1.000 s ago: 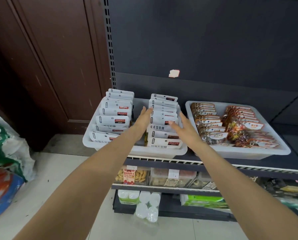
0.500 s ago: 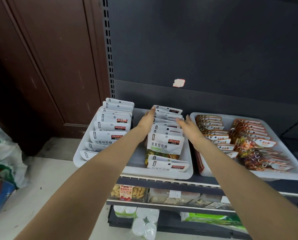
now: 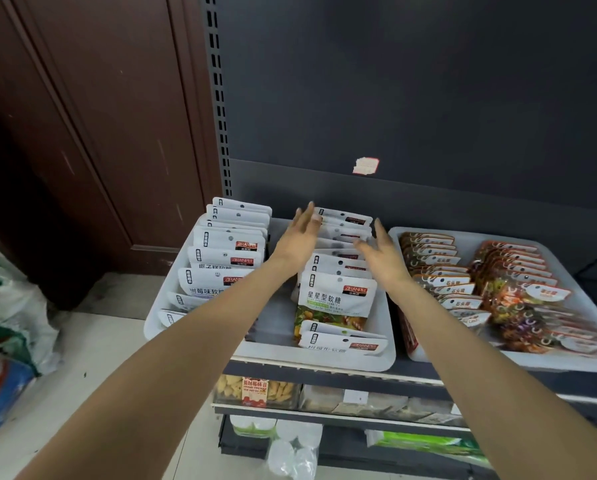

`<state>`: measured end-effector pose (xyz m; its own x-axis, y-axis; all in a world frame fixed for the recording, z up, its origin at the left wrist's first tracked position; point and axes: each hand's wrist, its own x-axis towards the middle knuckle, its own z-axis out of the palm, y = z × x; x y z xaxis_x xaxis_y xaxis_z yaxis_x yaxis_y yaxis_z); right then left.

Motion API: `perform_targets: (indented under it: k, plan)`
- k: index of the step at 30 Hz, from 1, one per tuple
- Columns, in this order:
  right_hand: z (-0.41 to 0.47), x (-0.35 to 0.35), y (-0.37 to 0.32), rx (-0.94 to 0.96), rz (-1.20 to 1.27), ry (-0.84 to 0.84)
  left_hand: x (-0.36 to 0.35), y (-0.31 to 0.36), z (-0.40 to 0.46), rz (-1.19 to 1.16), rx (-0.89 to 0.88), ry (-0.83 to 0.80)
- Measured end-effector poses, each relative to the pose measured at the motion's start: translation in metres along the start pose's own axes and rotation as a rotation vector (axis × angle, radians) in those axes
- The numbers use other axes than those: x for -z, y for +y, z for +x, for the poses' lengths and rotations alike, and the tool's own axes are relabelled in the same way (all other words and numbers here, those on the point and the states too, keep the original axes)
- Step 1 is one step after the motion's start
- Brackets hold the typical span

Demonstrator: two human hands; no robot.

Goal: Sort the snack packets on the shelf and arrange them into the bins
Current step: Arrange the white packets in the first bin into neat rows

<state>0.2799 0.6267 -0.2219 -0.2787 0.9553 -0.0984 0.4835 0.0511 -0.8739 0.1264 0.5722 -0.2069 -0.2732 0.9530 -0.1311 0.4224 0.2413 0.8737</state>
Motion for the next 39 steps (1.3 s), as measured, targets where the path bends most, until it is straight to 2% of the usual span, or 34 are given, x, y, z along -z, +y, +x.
perform_targets:
  k: [2,7,9,13,19,27,31,33,36,39]
  plan:
    - [0.002,-0.001,0.000,-0.010,-0.045,-0.001,0.001,-0.001,0.008,0.128,-0.107,-0.024]
    - [0.010,-0.004,-0.002,-0.037,-0.128,-0.050,-0.002,-0.007,0.027,0.396,-0.110,-0.097]
    - [0.013,-0.003,-0.004,-0.061,-0.150,-0.032,-0.004,-0.003,0.031,0.351,-0.116,-0.089]
    - [0.014,-0.001,-0.003,-0.053,-0.085,0.021,0.000,0.002,0.038,0.153,-0.114,0.083]
    - [0.016,0.009,-0.006,0.020,-0.214,0.113,0.014,0.003,0.055,0.380,-0.210,0.067]
    - [0.021,0.009,-0.007,0.109,-0.344,0.237,0.025,0.005,0.058,0.317,-0.266,0.034]
    - [0.011,0.007,-0.006,0.200,-0.418,0.292,0.027,0.003,0.056,0.378,-0.201,-0.002]
    - [0.010,0.004,-0.009,0.185,-0.407,0.272,0.025,-0.001,0.055,0.339,-0.154,-0.016]
    - [0.015,0.003,-0.019,0.023,-0.317,0.216,0.027,-0.005,0.059,0.111,-0.031,0.017]
    - [0.018,0.004,-0.019,-0.062,-0.330,0.146,0.027,-0.005,0.050,-0.180,0.185,-0.090]
